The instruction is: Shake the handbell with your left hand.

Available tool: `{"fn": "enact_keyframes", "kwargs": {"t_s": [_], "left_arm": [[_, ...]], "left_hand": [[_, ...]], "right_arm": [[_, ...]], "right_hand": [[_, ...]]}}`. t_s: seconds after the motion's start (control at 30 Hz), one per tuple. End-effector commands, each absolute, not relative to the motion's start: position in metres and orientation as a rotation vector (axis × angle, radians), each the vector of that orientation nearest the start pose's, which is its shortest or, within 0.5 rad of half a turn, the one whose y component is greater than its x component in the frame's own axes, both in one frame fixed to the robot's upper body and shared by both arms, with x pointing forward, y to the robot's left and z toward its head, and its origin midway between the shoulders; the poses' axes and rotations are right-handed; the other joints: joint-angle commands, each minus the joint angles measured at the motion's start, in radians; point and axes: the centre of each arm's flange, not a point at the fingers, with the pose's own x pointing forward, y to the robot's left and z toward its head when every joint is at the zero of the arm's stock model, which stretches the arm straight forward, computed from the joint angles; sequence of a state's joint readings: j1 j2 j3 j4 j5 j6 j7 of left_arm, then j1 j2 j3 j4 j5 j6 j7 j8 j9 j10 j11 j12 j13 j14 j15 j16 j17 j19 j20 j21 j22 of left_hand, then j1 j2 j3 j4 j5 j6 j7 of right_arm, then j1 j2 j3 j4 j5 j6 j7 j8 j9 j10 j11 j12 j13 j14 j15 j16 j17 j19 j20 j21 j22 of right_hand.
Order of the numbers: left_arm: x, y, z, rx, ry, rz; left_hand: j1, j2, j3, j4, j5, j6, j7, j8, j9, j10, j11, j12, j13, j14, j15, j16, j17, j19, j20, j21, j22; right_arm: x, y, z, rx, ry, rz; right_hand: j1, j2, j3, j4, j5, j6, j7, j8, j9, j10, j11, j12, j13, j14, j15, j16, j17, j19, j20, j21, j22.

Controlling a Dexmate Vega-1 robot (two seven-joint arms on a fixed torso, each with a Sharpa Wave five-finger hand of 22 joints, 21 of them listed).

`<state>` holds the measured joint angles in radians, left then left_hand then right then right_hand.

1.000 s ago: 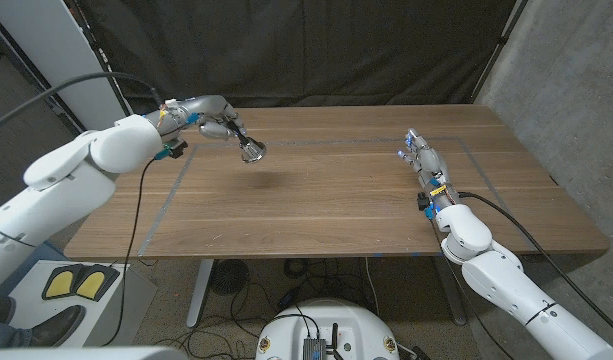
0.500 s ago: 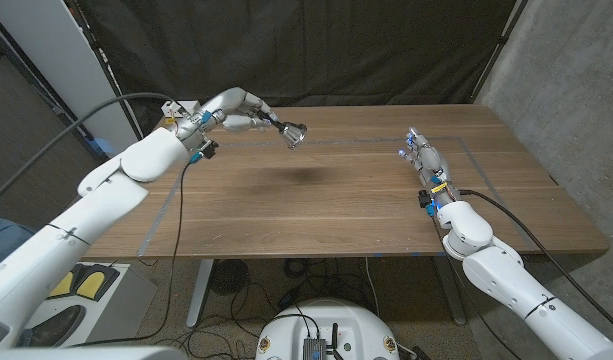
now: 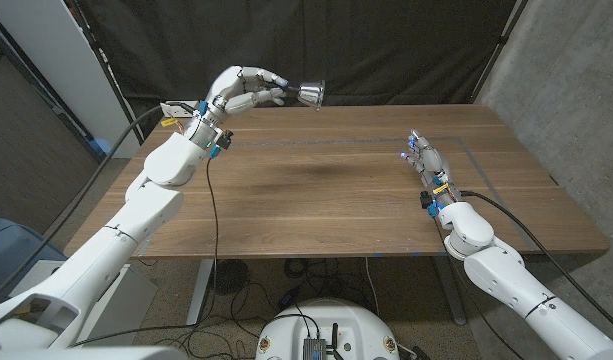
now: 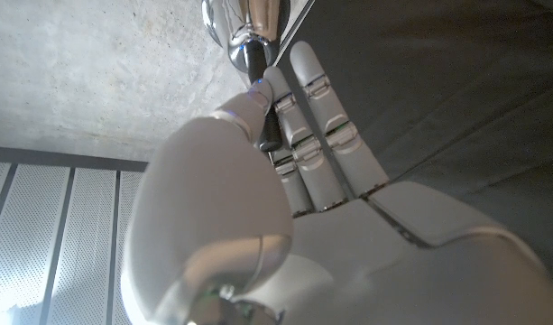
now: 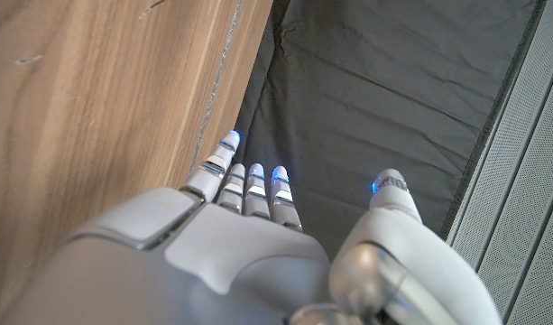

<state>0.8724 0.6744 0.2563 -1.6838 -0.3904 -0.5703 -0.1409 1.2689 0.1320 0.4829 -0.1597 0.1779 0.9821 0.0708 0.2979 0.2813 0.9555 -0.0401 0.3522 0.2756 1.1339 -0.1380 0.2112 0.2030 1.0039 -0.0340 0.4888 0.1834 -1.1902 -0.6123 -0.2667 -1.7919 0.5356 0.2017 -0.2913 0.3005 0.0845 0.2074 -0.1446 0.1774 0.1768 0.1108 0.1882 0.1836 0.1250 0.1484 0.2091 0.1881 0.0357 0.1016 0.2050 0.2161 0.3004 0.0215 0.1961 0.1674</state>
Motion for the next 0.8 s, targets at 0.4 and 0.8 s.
{"fn": "enact_keyframes", "kwargs": {"t_s": [0.4,0.8], "left_arm": [[0.501,0.261,0.121,0.863,-0.719,-0.136],[0.478,0.269,0.126,1.417,-0.495,0.06]], "left_hand": [[0.006,0.014,0.01,0.002,0.003,-0.006,0.003,0.007,0.012,0.015,-0.011,0.048,0.261,0.008,0.003,0.013,0.004,0.001,0.005,0.011,0.001],[0.005,0.015,0.013,0.002,0.004,-0.008,0.006,0.01,0.019,0.015,-0.009,0.047,0.271,0.002,0.005,0.01,0.004,-0.011,0.009,0.009,0.001]], "right_arm": [[0.559,-0.288,-0.063,0.03,-0.611,0.069],[0.56,-0.289,-0.061,0.025,-0.609,0.074]], "right_hand": [[0.009,0.001,0.001,0.008,-0.001,0.003,0.003,0.0,0.003,0.003,0.004,0.003,0.003,0.005,0.005,0.005,0.003,0.004,0.002,-0.003,0.004],[0.009,0.001,0.001,0.008,-0.001,0.004,0.003,0.0,0.003,0.003,0.004,0.003,0.003,0.004,0.005,0.004,0.003,0.004,0.003,-0.003,0.004]]}}
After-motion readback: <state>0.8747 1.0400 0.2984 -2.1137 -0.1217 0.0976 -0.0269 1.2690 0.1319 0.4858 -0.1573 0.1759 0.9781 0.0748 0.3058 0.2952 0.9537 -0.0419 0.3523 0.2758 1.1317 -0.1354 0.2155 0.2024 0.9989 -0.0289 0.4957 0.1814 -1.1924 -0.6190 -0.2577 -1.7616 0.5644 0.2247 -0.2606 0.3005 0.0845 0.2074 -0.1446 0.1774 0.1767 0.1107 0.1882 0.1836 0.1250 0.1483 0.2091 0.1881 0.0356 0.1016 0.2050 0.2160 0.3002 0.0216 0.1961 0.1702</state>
